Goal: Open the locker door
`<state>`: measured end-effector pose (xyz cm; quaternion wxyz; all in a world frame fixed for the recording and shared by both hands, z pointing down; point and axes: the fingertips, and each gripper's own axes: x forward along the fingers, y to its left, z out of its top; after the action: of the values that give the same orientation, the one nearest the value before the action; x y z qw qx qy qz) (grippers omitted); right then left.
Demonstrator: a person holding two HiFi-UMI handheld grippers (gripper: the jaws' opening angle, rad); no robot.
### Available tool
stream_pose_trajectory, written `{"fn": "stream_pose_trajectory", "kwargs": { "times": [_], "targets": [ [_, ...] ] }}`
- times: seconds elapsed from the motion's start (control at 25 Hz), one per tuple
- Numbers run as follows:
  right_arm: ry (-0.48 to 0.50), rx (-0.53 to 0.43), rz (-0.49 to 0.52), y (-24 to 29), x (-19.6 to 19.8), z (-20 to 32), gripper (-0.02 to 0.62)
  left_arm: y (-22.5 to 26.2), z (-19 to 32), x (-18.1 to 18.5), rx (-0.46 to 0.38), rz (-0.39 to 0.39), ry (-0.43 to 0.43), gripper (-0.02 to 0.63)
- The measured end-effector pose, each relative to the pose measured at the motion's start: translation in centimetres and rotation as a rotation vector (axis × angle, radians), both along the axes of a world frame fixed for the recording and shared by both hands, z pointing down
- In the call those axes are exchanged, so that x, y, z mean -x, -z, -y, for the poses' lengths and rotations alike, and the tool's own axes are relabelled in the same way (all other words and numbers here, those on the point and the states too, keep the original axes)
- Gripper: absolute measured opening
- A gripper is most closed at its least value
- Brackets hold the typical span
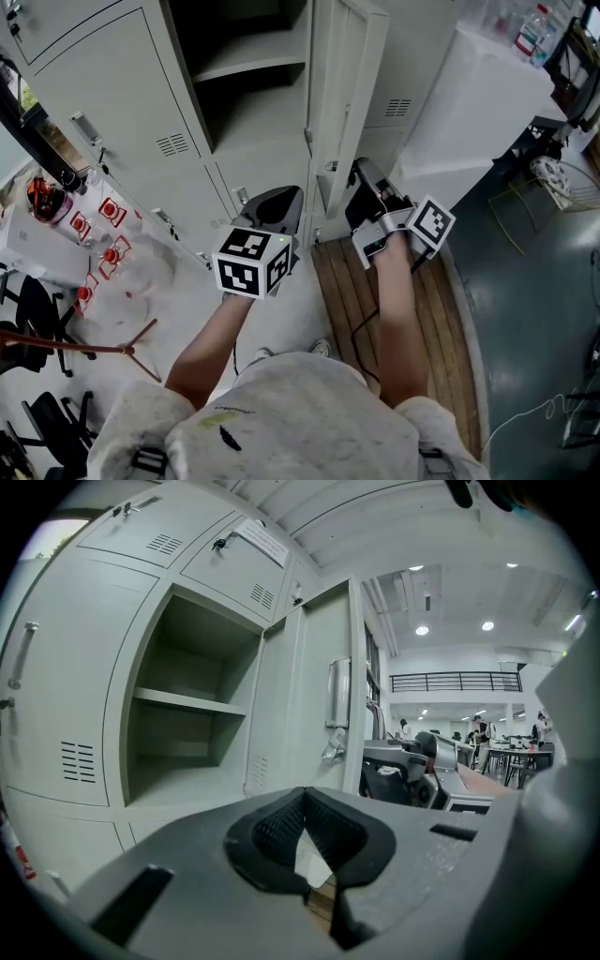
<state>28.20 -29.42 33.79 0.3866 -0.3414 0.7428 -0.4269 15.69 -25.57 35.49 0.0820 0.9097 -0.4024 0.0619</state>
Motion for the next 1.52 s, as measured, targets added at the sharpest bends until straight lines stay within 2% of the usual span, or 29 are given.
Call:
{"fn": "stream_pose_trajectory", "kwargs": {
  "times": [0.36, 0.88, 1.52],
  "targets": [
    [-0.01, -0.004, 0.02, -0.1, -4.2, 1.1, 0.017, -0.1, 0.7, -2.9, -0.002, 0.009, 0.017, 0.006],
    [0.01, -0.003, 0.014, -0.2, -7.3, 2.7, 0.017, -0.3, 1.4, -5.9, -0.004, 0.026, 0.057, 0.006],
    [-0.017, -0.03, -0.118, 0.1, -9.5, 4.2, 0.017, -0.4, 1.3, -6.7, -0.006, 0.065, 0.109, 0.006]
  ]
}}
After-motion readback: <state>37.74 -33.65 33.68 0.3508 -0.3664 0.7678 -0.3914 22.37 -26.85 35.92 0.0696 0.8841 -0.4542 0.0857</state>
